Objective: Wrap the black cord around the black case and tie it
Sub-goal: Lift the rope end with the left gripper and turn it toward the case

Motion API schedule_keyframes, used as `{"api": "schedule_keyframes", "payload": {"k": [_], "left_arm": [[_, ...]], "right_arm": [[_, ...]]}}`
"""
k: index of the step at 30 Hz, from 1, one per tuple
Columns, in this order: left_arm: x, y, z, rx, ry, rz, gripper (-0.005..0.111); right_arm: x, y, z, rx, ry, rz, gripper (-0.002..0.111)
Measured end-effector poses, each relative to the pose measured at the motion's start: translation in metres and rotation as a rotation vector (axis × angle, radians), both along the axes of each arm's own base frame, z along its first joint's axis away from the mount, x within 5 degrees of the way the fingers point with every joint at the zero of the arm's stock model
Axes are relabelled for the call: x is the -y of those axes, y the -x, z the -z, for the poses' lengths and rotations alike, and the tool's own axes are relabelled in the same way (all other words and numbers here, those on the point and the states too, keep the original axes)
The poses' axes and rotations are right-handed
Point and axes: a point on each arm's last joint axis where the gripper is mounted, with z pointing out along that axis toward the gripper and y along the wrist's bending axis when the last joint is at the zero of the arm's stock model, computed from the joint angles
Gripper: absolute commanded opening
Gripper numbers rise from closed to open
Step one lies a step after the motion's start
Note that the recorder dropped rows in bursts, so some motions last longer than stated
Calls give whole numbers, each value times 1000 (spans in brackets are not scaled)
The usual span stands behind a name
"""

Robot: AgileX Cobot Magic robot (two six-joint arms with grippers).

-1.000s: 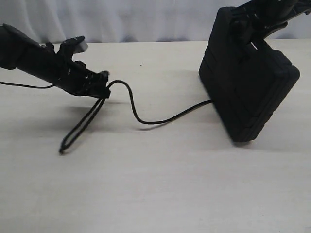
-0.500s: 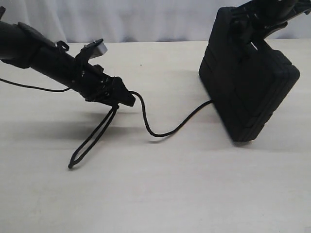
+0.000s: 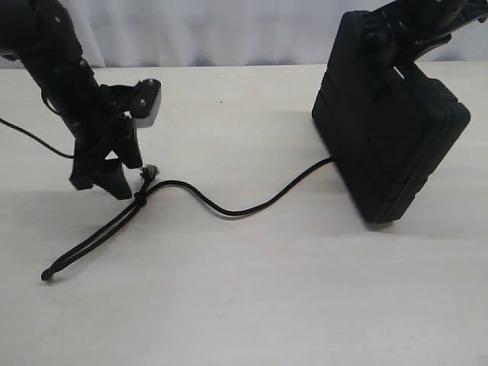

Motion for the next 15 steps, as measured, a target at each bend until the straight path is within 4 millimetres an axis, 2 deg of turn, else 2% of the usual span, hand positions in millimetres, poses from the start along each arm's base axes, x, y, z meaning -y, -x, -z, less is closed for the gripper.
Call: {"api": "schedule_keyframes", "payload": {"k": [4, 9, 11, 15], "left_arm": [[5, 6, 3, 35, -139, 235, 54], [23, 16, 21, 168, -293, 445, 54], [29, 18, 26, 214, -313, 437, 54], [31, 14, 31, 294, -316, 302, 54]], "right_arm": [[0, 0, 0, 0, 0, 0, 4], [0, 0, 0, 0, 0, 0, 4], [0, 0, 0, 0, 0, 0, 4], [0, 0, 0, 0, 0, 0, 4]]}}
